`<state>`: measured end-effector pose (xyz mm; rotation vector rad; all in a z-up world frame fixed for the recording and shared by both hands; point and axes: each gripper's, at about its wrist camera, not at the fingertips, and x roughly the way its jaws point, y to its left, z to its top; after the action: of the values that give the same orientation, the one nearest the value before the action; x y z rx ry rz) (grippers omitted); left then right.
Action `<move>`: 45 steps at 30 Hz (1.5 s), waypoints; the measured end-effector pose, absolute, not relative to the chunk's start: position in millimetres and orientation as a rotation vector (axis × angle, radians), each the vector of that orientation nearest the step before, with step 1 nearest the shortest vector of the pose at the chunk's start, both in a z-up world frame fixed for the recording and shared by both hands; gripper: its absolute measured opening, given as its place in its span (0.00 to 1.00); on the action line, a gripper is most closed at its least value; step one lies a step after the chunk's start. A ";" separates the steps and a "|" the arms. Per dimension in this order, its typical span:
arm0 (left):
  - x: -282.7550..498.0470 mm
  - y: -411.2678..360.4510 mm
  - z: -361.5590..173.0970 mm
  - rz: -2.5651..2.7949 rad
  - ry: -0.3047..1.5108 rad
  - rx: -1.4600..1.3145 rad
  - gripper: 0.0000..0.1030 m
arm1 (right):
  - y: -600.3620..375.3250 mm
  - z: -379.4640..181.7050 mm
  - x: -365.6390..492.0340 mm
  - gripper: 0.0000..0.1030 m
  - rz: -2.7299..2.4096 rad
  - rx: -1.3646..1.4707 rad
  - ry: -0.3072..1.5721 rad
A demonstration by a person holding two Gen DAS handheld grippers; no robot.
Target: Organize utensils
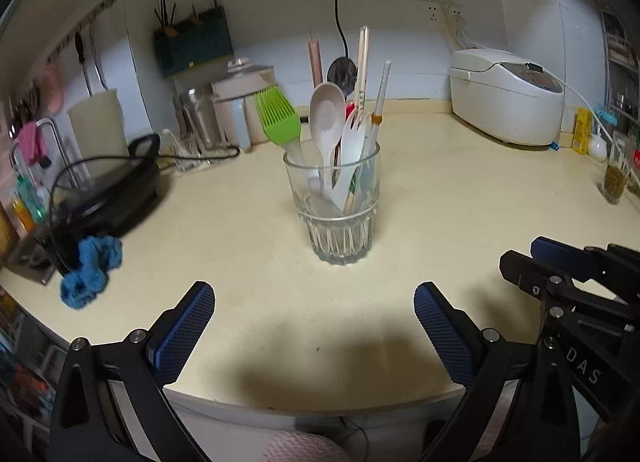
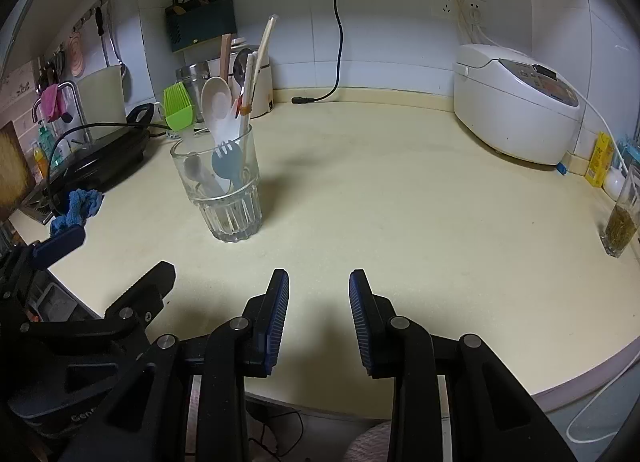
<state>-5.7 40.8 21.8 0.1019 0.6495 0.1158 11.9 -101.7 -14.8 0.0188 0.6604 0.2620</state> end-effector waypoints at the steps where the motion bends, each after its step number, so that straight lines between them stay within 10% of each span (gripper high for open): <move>1: -4.9 41.8 21.2 0.113 0.656 0.095 0.98 | -101.6 -15.5 11.5 0.31 0.262 0.019 0.661; 45: 8.9 46.2 1.3 0.124 0.727 0.043 0.98 | -96.2 -34.0 26.8 0.31 0.246 0.028 0.716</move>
<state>8.9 46.2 1.3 0.0426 0.7273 0.1237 26.8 -96.2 -34.0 0.0282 0.7155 0.2465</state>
